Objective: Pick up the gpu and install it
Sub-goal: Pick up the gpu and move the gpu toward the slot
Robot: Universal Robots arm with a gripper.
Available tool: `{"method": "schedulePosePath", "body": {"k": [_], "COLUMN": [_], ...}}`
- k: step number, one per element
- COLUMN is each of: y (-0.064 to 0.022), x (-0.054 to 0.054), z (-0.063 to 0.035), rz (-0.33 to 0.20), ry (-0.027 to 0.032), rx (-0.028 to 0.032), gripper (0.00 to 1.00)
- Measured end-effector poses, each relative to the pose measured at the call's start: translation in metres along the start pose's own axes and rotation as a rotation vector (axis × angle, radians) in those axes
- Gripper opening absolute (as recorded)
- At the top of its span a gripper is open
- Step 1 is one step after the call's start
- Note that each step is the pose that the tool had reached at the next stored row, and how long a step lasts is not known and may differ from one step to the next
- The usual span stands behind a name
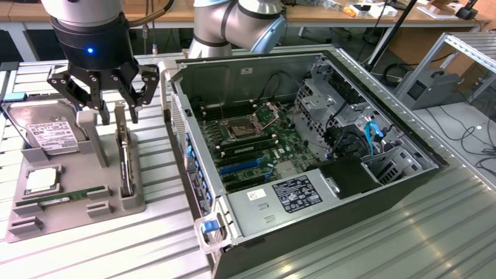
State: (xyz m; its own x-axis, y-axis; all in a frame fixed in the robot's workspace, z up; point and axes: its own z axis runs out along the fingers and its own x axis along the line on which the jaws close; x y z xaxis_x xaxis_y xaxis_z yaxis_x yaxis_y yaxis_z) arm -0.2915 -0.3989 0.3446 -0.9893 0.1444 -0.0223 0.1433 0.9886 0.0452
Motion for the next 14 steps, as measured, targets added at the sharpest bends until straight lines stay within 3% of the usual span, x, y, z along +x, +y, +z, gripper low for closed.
{"method": "schedulePosePath", "body": {"k": [14], "y": [-0.0001], "x": [0.0001], "z": [0.0031], "rz": [0.000], "ry": [0.0000], "rx": [0.0000], "gripper": [0.48]}}
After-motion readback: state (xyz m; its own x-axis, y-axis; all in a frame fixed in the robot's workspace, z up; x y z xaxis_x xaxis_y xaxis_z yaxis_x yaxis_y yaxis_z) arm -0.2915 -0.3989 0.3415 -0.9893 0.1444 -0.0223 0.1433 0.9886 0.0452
